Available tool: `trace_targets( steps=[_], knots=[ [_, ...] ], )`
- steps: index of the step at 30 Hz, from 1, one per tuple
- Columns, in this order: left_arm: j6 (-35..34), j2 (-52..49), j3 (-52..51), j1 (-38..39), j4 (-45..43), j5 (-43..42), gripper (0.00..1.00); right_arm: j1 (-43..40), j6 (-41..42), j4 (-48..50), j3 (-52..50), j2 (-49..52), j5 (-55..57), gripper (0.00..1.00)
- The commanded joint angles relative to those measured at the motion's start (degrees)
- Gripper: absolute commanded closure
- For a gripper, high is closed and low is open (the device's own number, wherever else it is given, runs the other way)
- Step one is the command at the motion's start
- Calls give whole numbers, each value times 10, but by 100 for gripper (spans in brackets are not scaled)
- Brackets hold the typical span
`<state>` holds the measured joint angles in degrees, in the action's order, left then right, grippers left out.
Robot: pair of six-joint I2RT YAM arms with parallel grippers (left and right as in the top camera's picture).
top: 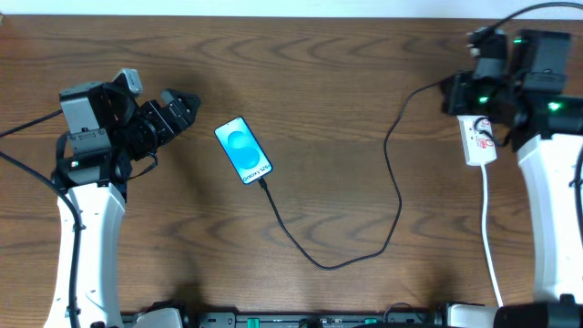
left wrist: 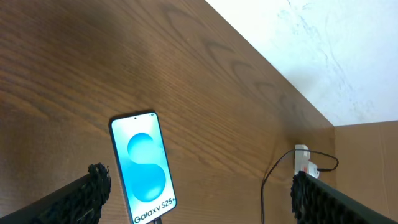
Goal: Plug charger to phone and switch on socket
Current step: 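Lift the right gripper off the power strip and pull it back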
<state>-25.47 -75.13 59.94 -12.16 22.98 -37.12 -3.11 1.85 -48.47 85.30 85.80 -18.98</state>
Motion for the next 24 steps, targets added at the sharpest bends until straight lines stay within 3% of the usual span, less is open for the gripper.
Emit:
trace_targets(
  steps=[1, 5, 12, 13, 14, 15, 16, 24],
  knots=[
    [3, 3, 10, 0, 2, 3, 5, 46, -20, -18, 2, -32, 84, 99],
    [3, 3, 10, 0, 1, 3, 5, 83, -19, -51, 2, -82, 158, 93],
    [3, 3, 10, 0, 2, 3, 5, 90, -15, -89, 2, -200, 156, 85],
    [3, 3, 10, 0, 2, 3, 5, 89, -15, -92, 2, -216, 157, 81],
    [3, 3, 10, 0, 1, 3, 5, 90, -15, -93, 2, -230, 156, 72],
    [3, 3, 10, 0, 2, 3, 5, 90, -15, -93, 2, -244, 156, 41],
    [3, 3, 10, 0, 1, 3, 5, 90, -15, -95, 2, -257, 156, 1],
    [3, 3, 10, 0, 1, 3, 5, 89, -44, -165, 2, -328, 161, 1]
  ],
)
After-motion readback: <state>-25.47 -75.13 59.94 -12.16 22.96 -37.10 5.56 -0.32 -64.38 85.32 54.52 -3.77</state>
